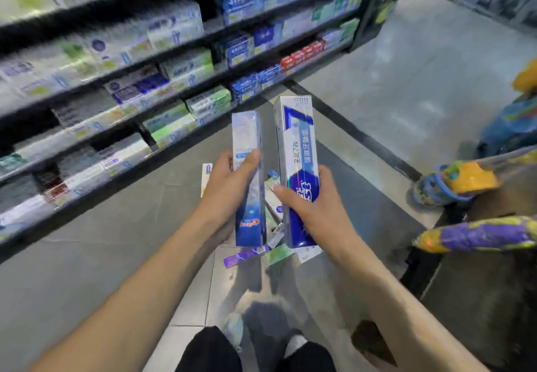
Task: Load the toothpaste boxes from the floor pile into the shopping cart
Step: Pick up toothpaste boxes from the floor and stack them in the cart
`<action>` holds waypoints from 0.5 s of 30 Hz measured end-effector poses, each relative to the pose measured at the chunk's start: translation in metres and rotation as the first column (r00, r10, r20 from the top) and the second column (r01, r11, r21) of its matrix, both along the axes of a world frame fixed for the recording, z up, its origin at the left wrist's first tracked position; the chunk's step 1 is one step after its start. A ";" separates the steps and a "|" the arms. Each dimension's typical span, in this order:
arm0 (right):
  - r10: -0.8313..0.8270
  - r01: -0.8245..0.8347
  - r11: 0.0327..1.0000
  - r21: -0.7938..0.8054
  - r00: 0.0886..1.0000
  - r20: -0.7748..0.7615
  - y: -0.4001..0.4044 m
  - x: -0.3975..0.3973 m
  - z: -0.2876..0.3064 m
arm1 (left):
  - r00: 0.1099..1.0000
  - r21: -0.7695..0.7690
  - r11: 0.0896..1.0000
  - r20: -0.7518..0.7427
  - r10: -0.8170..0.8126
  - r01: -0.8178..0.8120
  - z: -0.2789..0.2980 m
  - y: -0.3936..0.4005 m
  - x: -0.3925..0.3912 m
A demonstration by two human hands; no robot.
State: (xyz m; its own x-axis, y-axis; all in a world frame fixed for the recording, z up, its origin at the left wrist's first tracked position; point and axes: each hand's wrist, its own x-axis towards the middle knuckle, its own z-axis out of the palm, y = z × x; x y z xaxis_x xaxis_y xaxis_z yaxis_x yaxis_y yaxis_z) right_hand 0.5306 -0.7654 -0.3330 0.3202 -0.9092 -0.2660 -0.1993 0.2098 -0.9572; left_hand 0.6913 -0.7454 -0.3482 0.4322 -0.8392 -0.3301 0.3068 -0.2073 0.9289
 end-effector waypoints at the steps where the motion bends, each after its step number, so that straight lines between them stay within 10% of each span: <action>1: 0.016 -0.016 1.000 0.007 1.000 0.007 0.003 0.004 0.031 | 1.000 -0.014 1.000 -0.015 0.014 -0.014 0.029 0.004 0.000; 15: 0.077 -0.078 0.997 0.007 0.991 0.114 0.079 0.065 0.295 | 0.954 -0.153 0.951 -0.179 0.241 -0.269 0.298 0.112 0.063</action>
